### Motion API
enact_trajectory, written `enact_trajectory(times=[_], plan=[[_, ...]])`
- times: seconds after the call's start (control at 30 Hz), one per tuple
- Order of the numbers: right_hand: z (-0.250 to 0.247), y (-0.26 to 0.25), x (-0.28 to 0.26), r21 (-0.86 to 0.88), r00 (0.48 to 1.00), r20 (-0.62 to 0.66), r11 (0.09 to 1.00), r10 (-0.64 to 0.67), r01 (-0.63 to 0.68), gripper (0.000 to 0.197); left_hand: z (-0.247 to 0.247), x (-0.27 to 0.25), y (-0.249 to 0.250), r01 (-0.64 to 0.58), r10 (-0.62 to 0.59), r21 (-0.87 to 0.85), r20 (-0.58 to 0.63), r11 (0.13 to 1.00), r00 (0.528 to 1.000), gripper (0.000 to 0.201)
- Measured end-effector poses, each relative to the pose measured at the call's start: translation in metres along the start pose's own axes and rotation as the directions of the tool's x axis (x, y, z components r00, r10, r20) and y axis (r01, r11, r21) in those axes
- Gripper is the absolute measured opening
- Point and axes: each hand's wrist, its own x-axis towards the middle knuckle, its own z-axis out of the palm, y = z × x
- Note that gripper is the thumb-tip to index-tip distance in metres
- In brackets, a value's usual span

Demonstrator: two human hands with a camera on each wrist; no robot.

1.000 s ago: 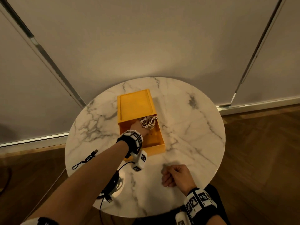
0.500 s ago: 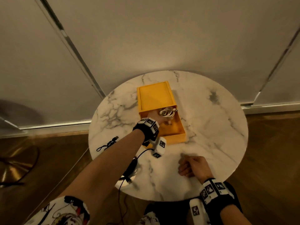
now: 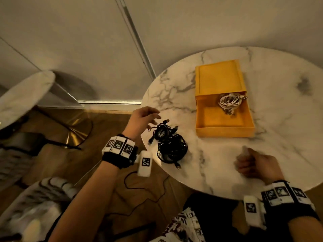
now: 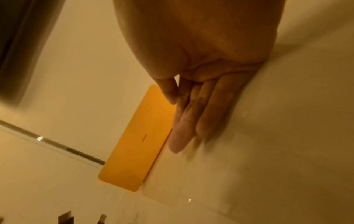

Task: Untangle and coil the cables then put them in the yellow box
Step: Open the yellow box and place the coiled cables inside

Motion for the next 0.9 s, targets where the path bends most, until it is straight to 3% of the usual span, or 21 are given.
enact_trajectory(times=[0.1, 0.17, 0.2, 0.27, 0.33, 0.37, 0.47, 0.53, 0.67, 0.9], plan=[[-0.001, -0.002, 0.001, 0.007, 0.999, 0.002, 0.999, 0.033, -0.033, 0.048, -0.014, 0.006, -0.037, -0.043, 0.072, 0.349, -0.069, 0.936, 0.995, 0.021], [0.0, -0.001, 0.001, 0.003, 1.0, -0.005, 1.0, 0.031, -0.031, 0.047, -0.016, 0.011, -0.055, -0.038, 0.08, 0.45, -0.075, 0.892, 0.994, 0.025], [0.0, 0.0, 0.001, -0.004, 1.0, -0.01, 1.0, 0.026, -0.026, 0.047, -0.016, 0.016, -0.064, -0.011, 0.054, 0.456, -0.08, 0.89, 0.995, 0.025], [-0.001, 0.001, 0.002, -0.022, 1.0, -0.021, 1.0, 0.019, -0.019, 0.048, -0.012, 0.03, -0.073, 0.125, -0.114, 0.391, -0.052, 0.912, 0.992, 0.032], [-0.002, 0.001, 0.004, -0.028, 0.999, -0.028, 0.999, 0.021, -0.022, 0.049, -0.006, 0.042, -0.08, 0.302, -0.316, 0.233, 0.023, 0.924, 0.949, 0.04], [-0.002, 0.001, 0.004, -0.028, 0.999, -0.033, 0.999, 0.024, -0.025, 0.049, -0.003, 0.045, -0.083, 0.337, -0.351, 0.202, 0.036, 0.92, 0.936, 0.039], [0.0, 0.0, 0.004, -0.04, 0.999, -0.039, 0.999, 0.034, -0.035, 0.049, 0.011, 0.054, -0.095, 0.265, -0.269, 0.303, -0.032, 0.915, 0.963, 0.031], [0.002, -0.001, 0.003, -0.032, 0.998, -0.042, 0.999, 0.042, -0.044, 0.051, 0.023, 0.056, -0.101, 0.219, -0.227, 0.4, -0.027, 0.89, 0.973, 0.043], [0.003, -0.002, 0.002, -0.042, 0.997, -0.062, 0.998, 0.035, -0.037, 0.05, 0.043, 0.059, -0.101, 0.054, -0.114, 0.642, 0.053, 0.765, 0.992, 0.053], [0.002, 0.0, 0.002, -0.022, 0.997, -0.081, 1.0, 0.019, -0.021, 0.051, 0.041, 0.076, -0.096, 0.038, -0.158, 0.66, 0.124, 0.75, 0.98, 0.051]])
